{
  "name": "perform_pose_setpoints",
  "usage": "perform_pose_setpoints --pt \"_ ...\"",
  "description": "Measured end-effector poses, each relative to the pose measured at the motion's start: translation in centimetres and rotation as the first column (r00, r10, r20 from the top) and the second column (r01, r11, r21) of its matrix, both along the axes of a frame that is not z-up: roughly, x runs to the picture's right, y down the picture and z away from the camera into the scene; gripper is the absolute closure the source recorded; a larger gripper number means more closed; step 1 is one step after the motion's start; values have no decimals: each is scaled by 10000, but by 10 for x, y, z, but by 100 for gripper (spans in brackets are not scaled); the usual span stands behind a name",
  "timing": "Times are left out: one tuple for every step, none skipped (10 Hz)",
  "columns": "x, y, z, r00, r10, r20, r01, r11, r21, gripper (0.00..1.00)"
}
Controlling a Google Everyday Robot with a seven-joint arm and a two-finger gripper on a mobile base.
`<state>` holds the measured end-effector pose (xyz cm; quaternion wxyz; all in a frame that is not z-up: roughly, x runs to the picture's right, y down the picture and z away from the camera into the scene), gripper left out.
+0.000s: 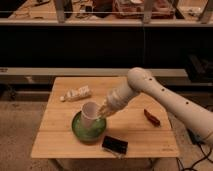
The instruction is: Place the ceramic cup in the ceramic bowl
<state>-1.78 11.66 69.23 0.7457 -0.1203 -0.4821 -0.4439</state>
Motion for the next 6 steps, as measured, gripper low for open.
perform_pose_setpoints --pt "1 1 5 9998 -104 -160 103 9999 -39 86" --pt "4 2 14 9987 -226 -453 224 9997 -53 86" --pt "7 3 24 9963 -358 -783 353 9994 -69 86" --pt "8 2 30 9942 -451 -978 446 9990 -70 86" --pt "4 1 33 9931 -481 -1066 476 9988 -70 86" --pt "2 1 37 9917 -460 -1202 459 9989 -35 86"
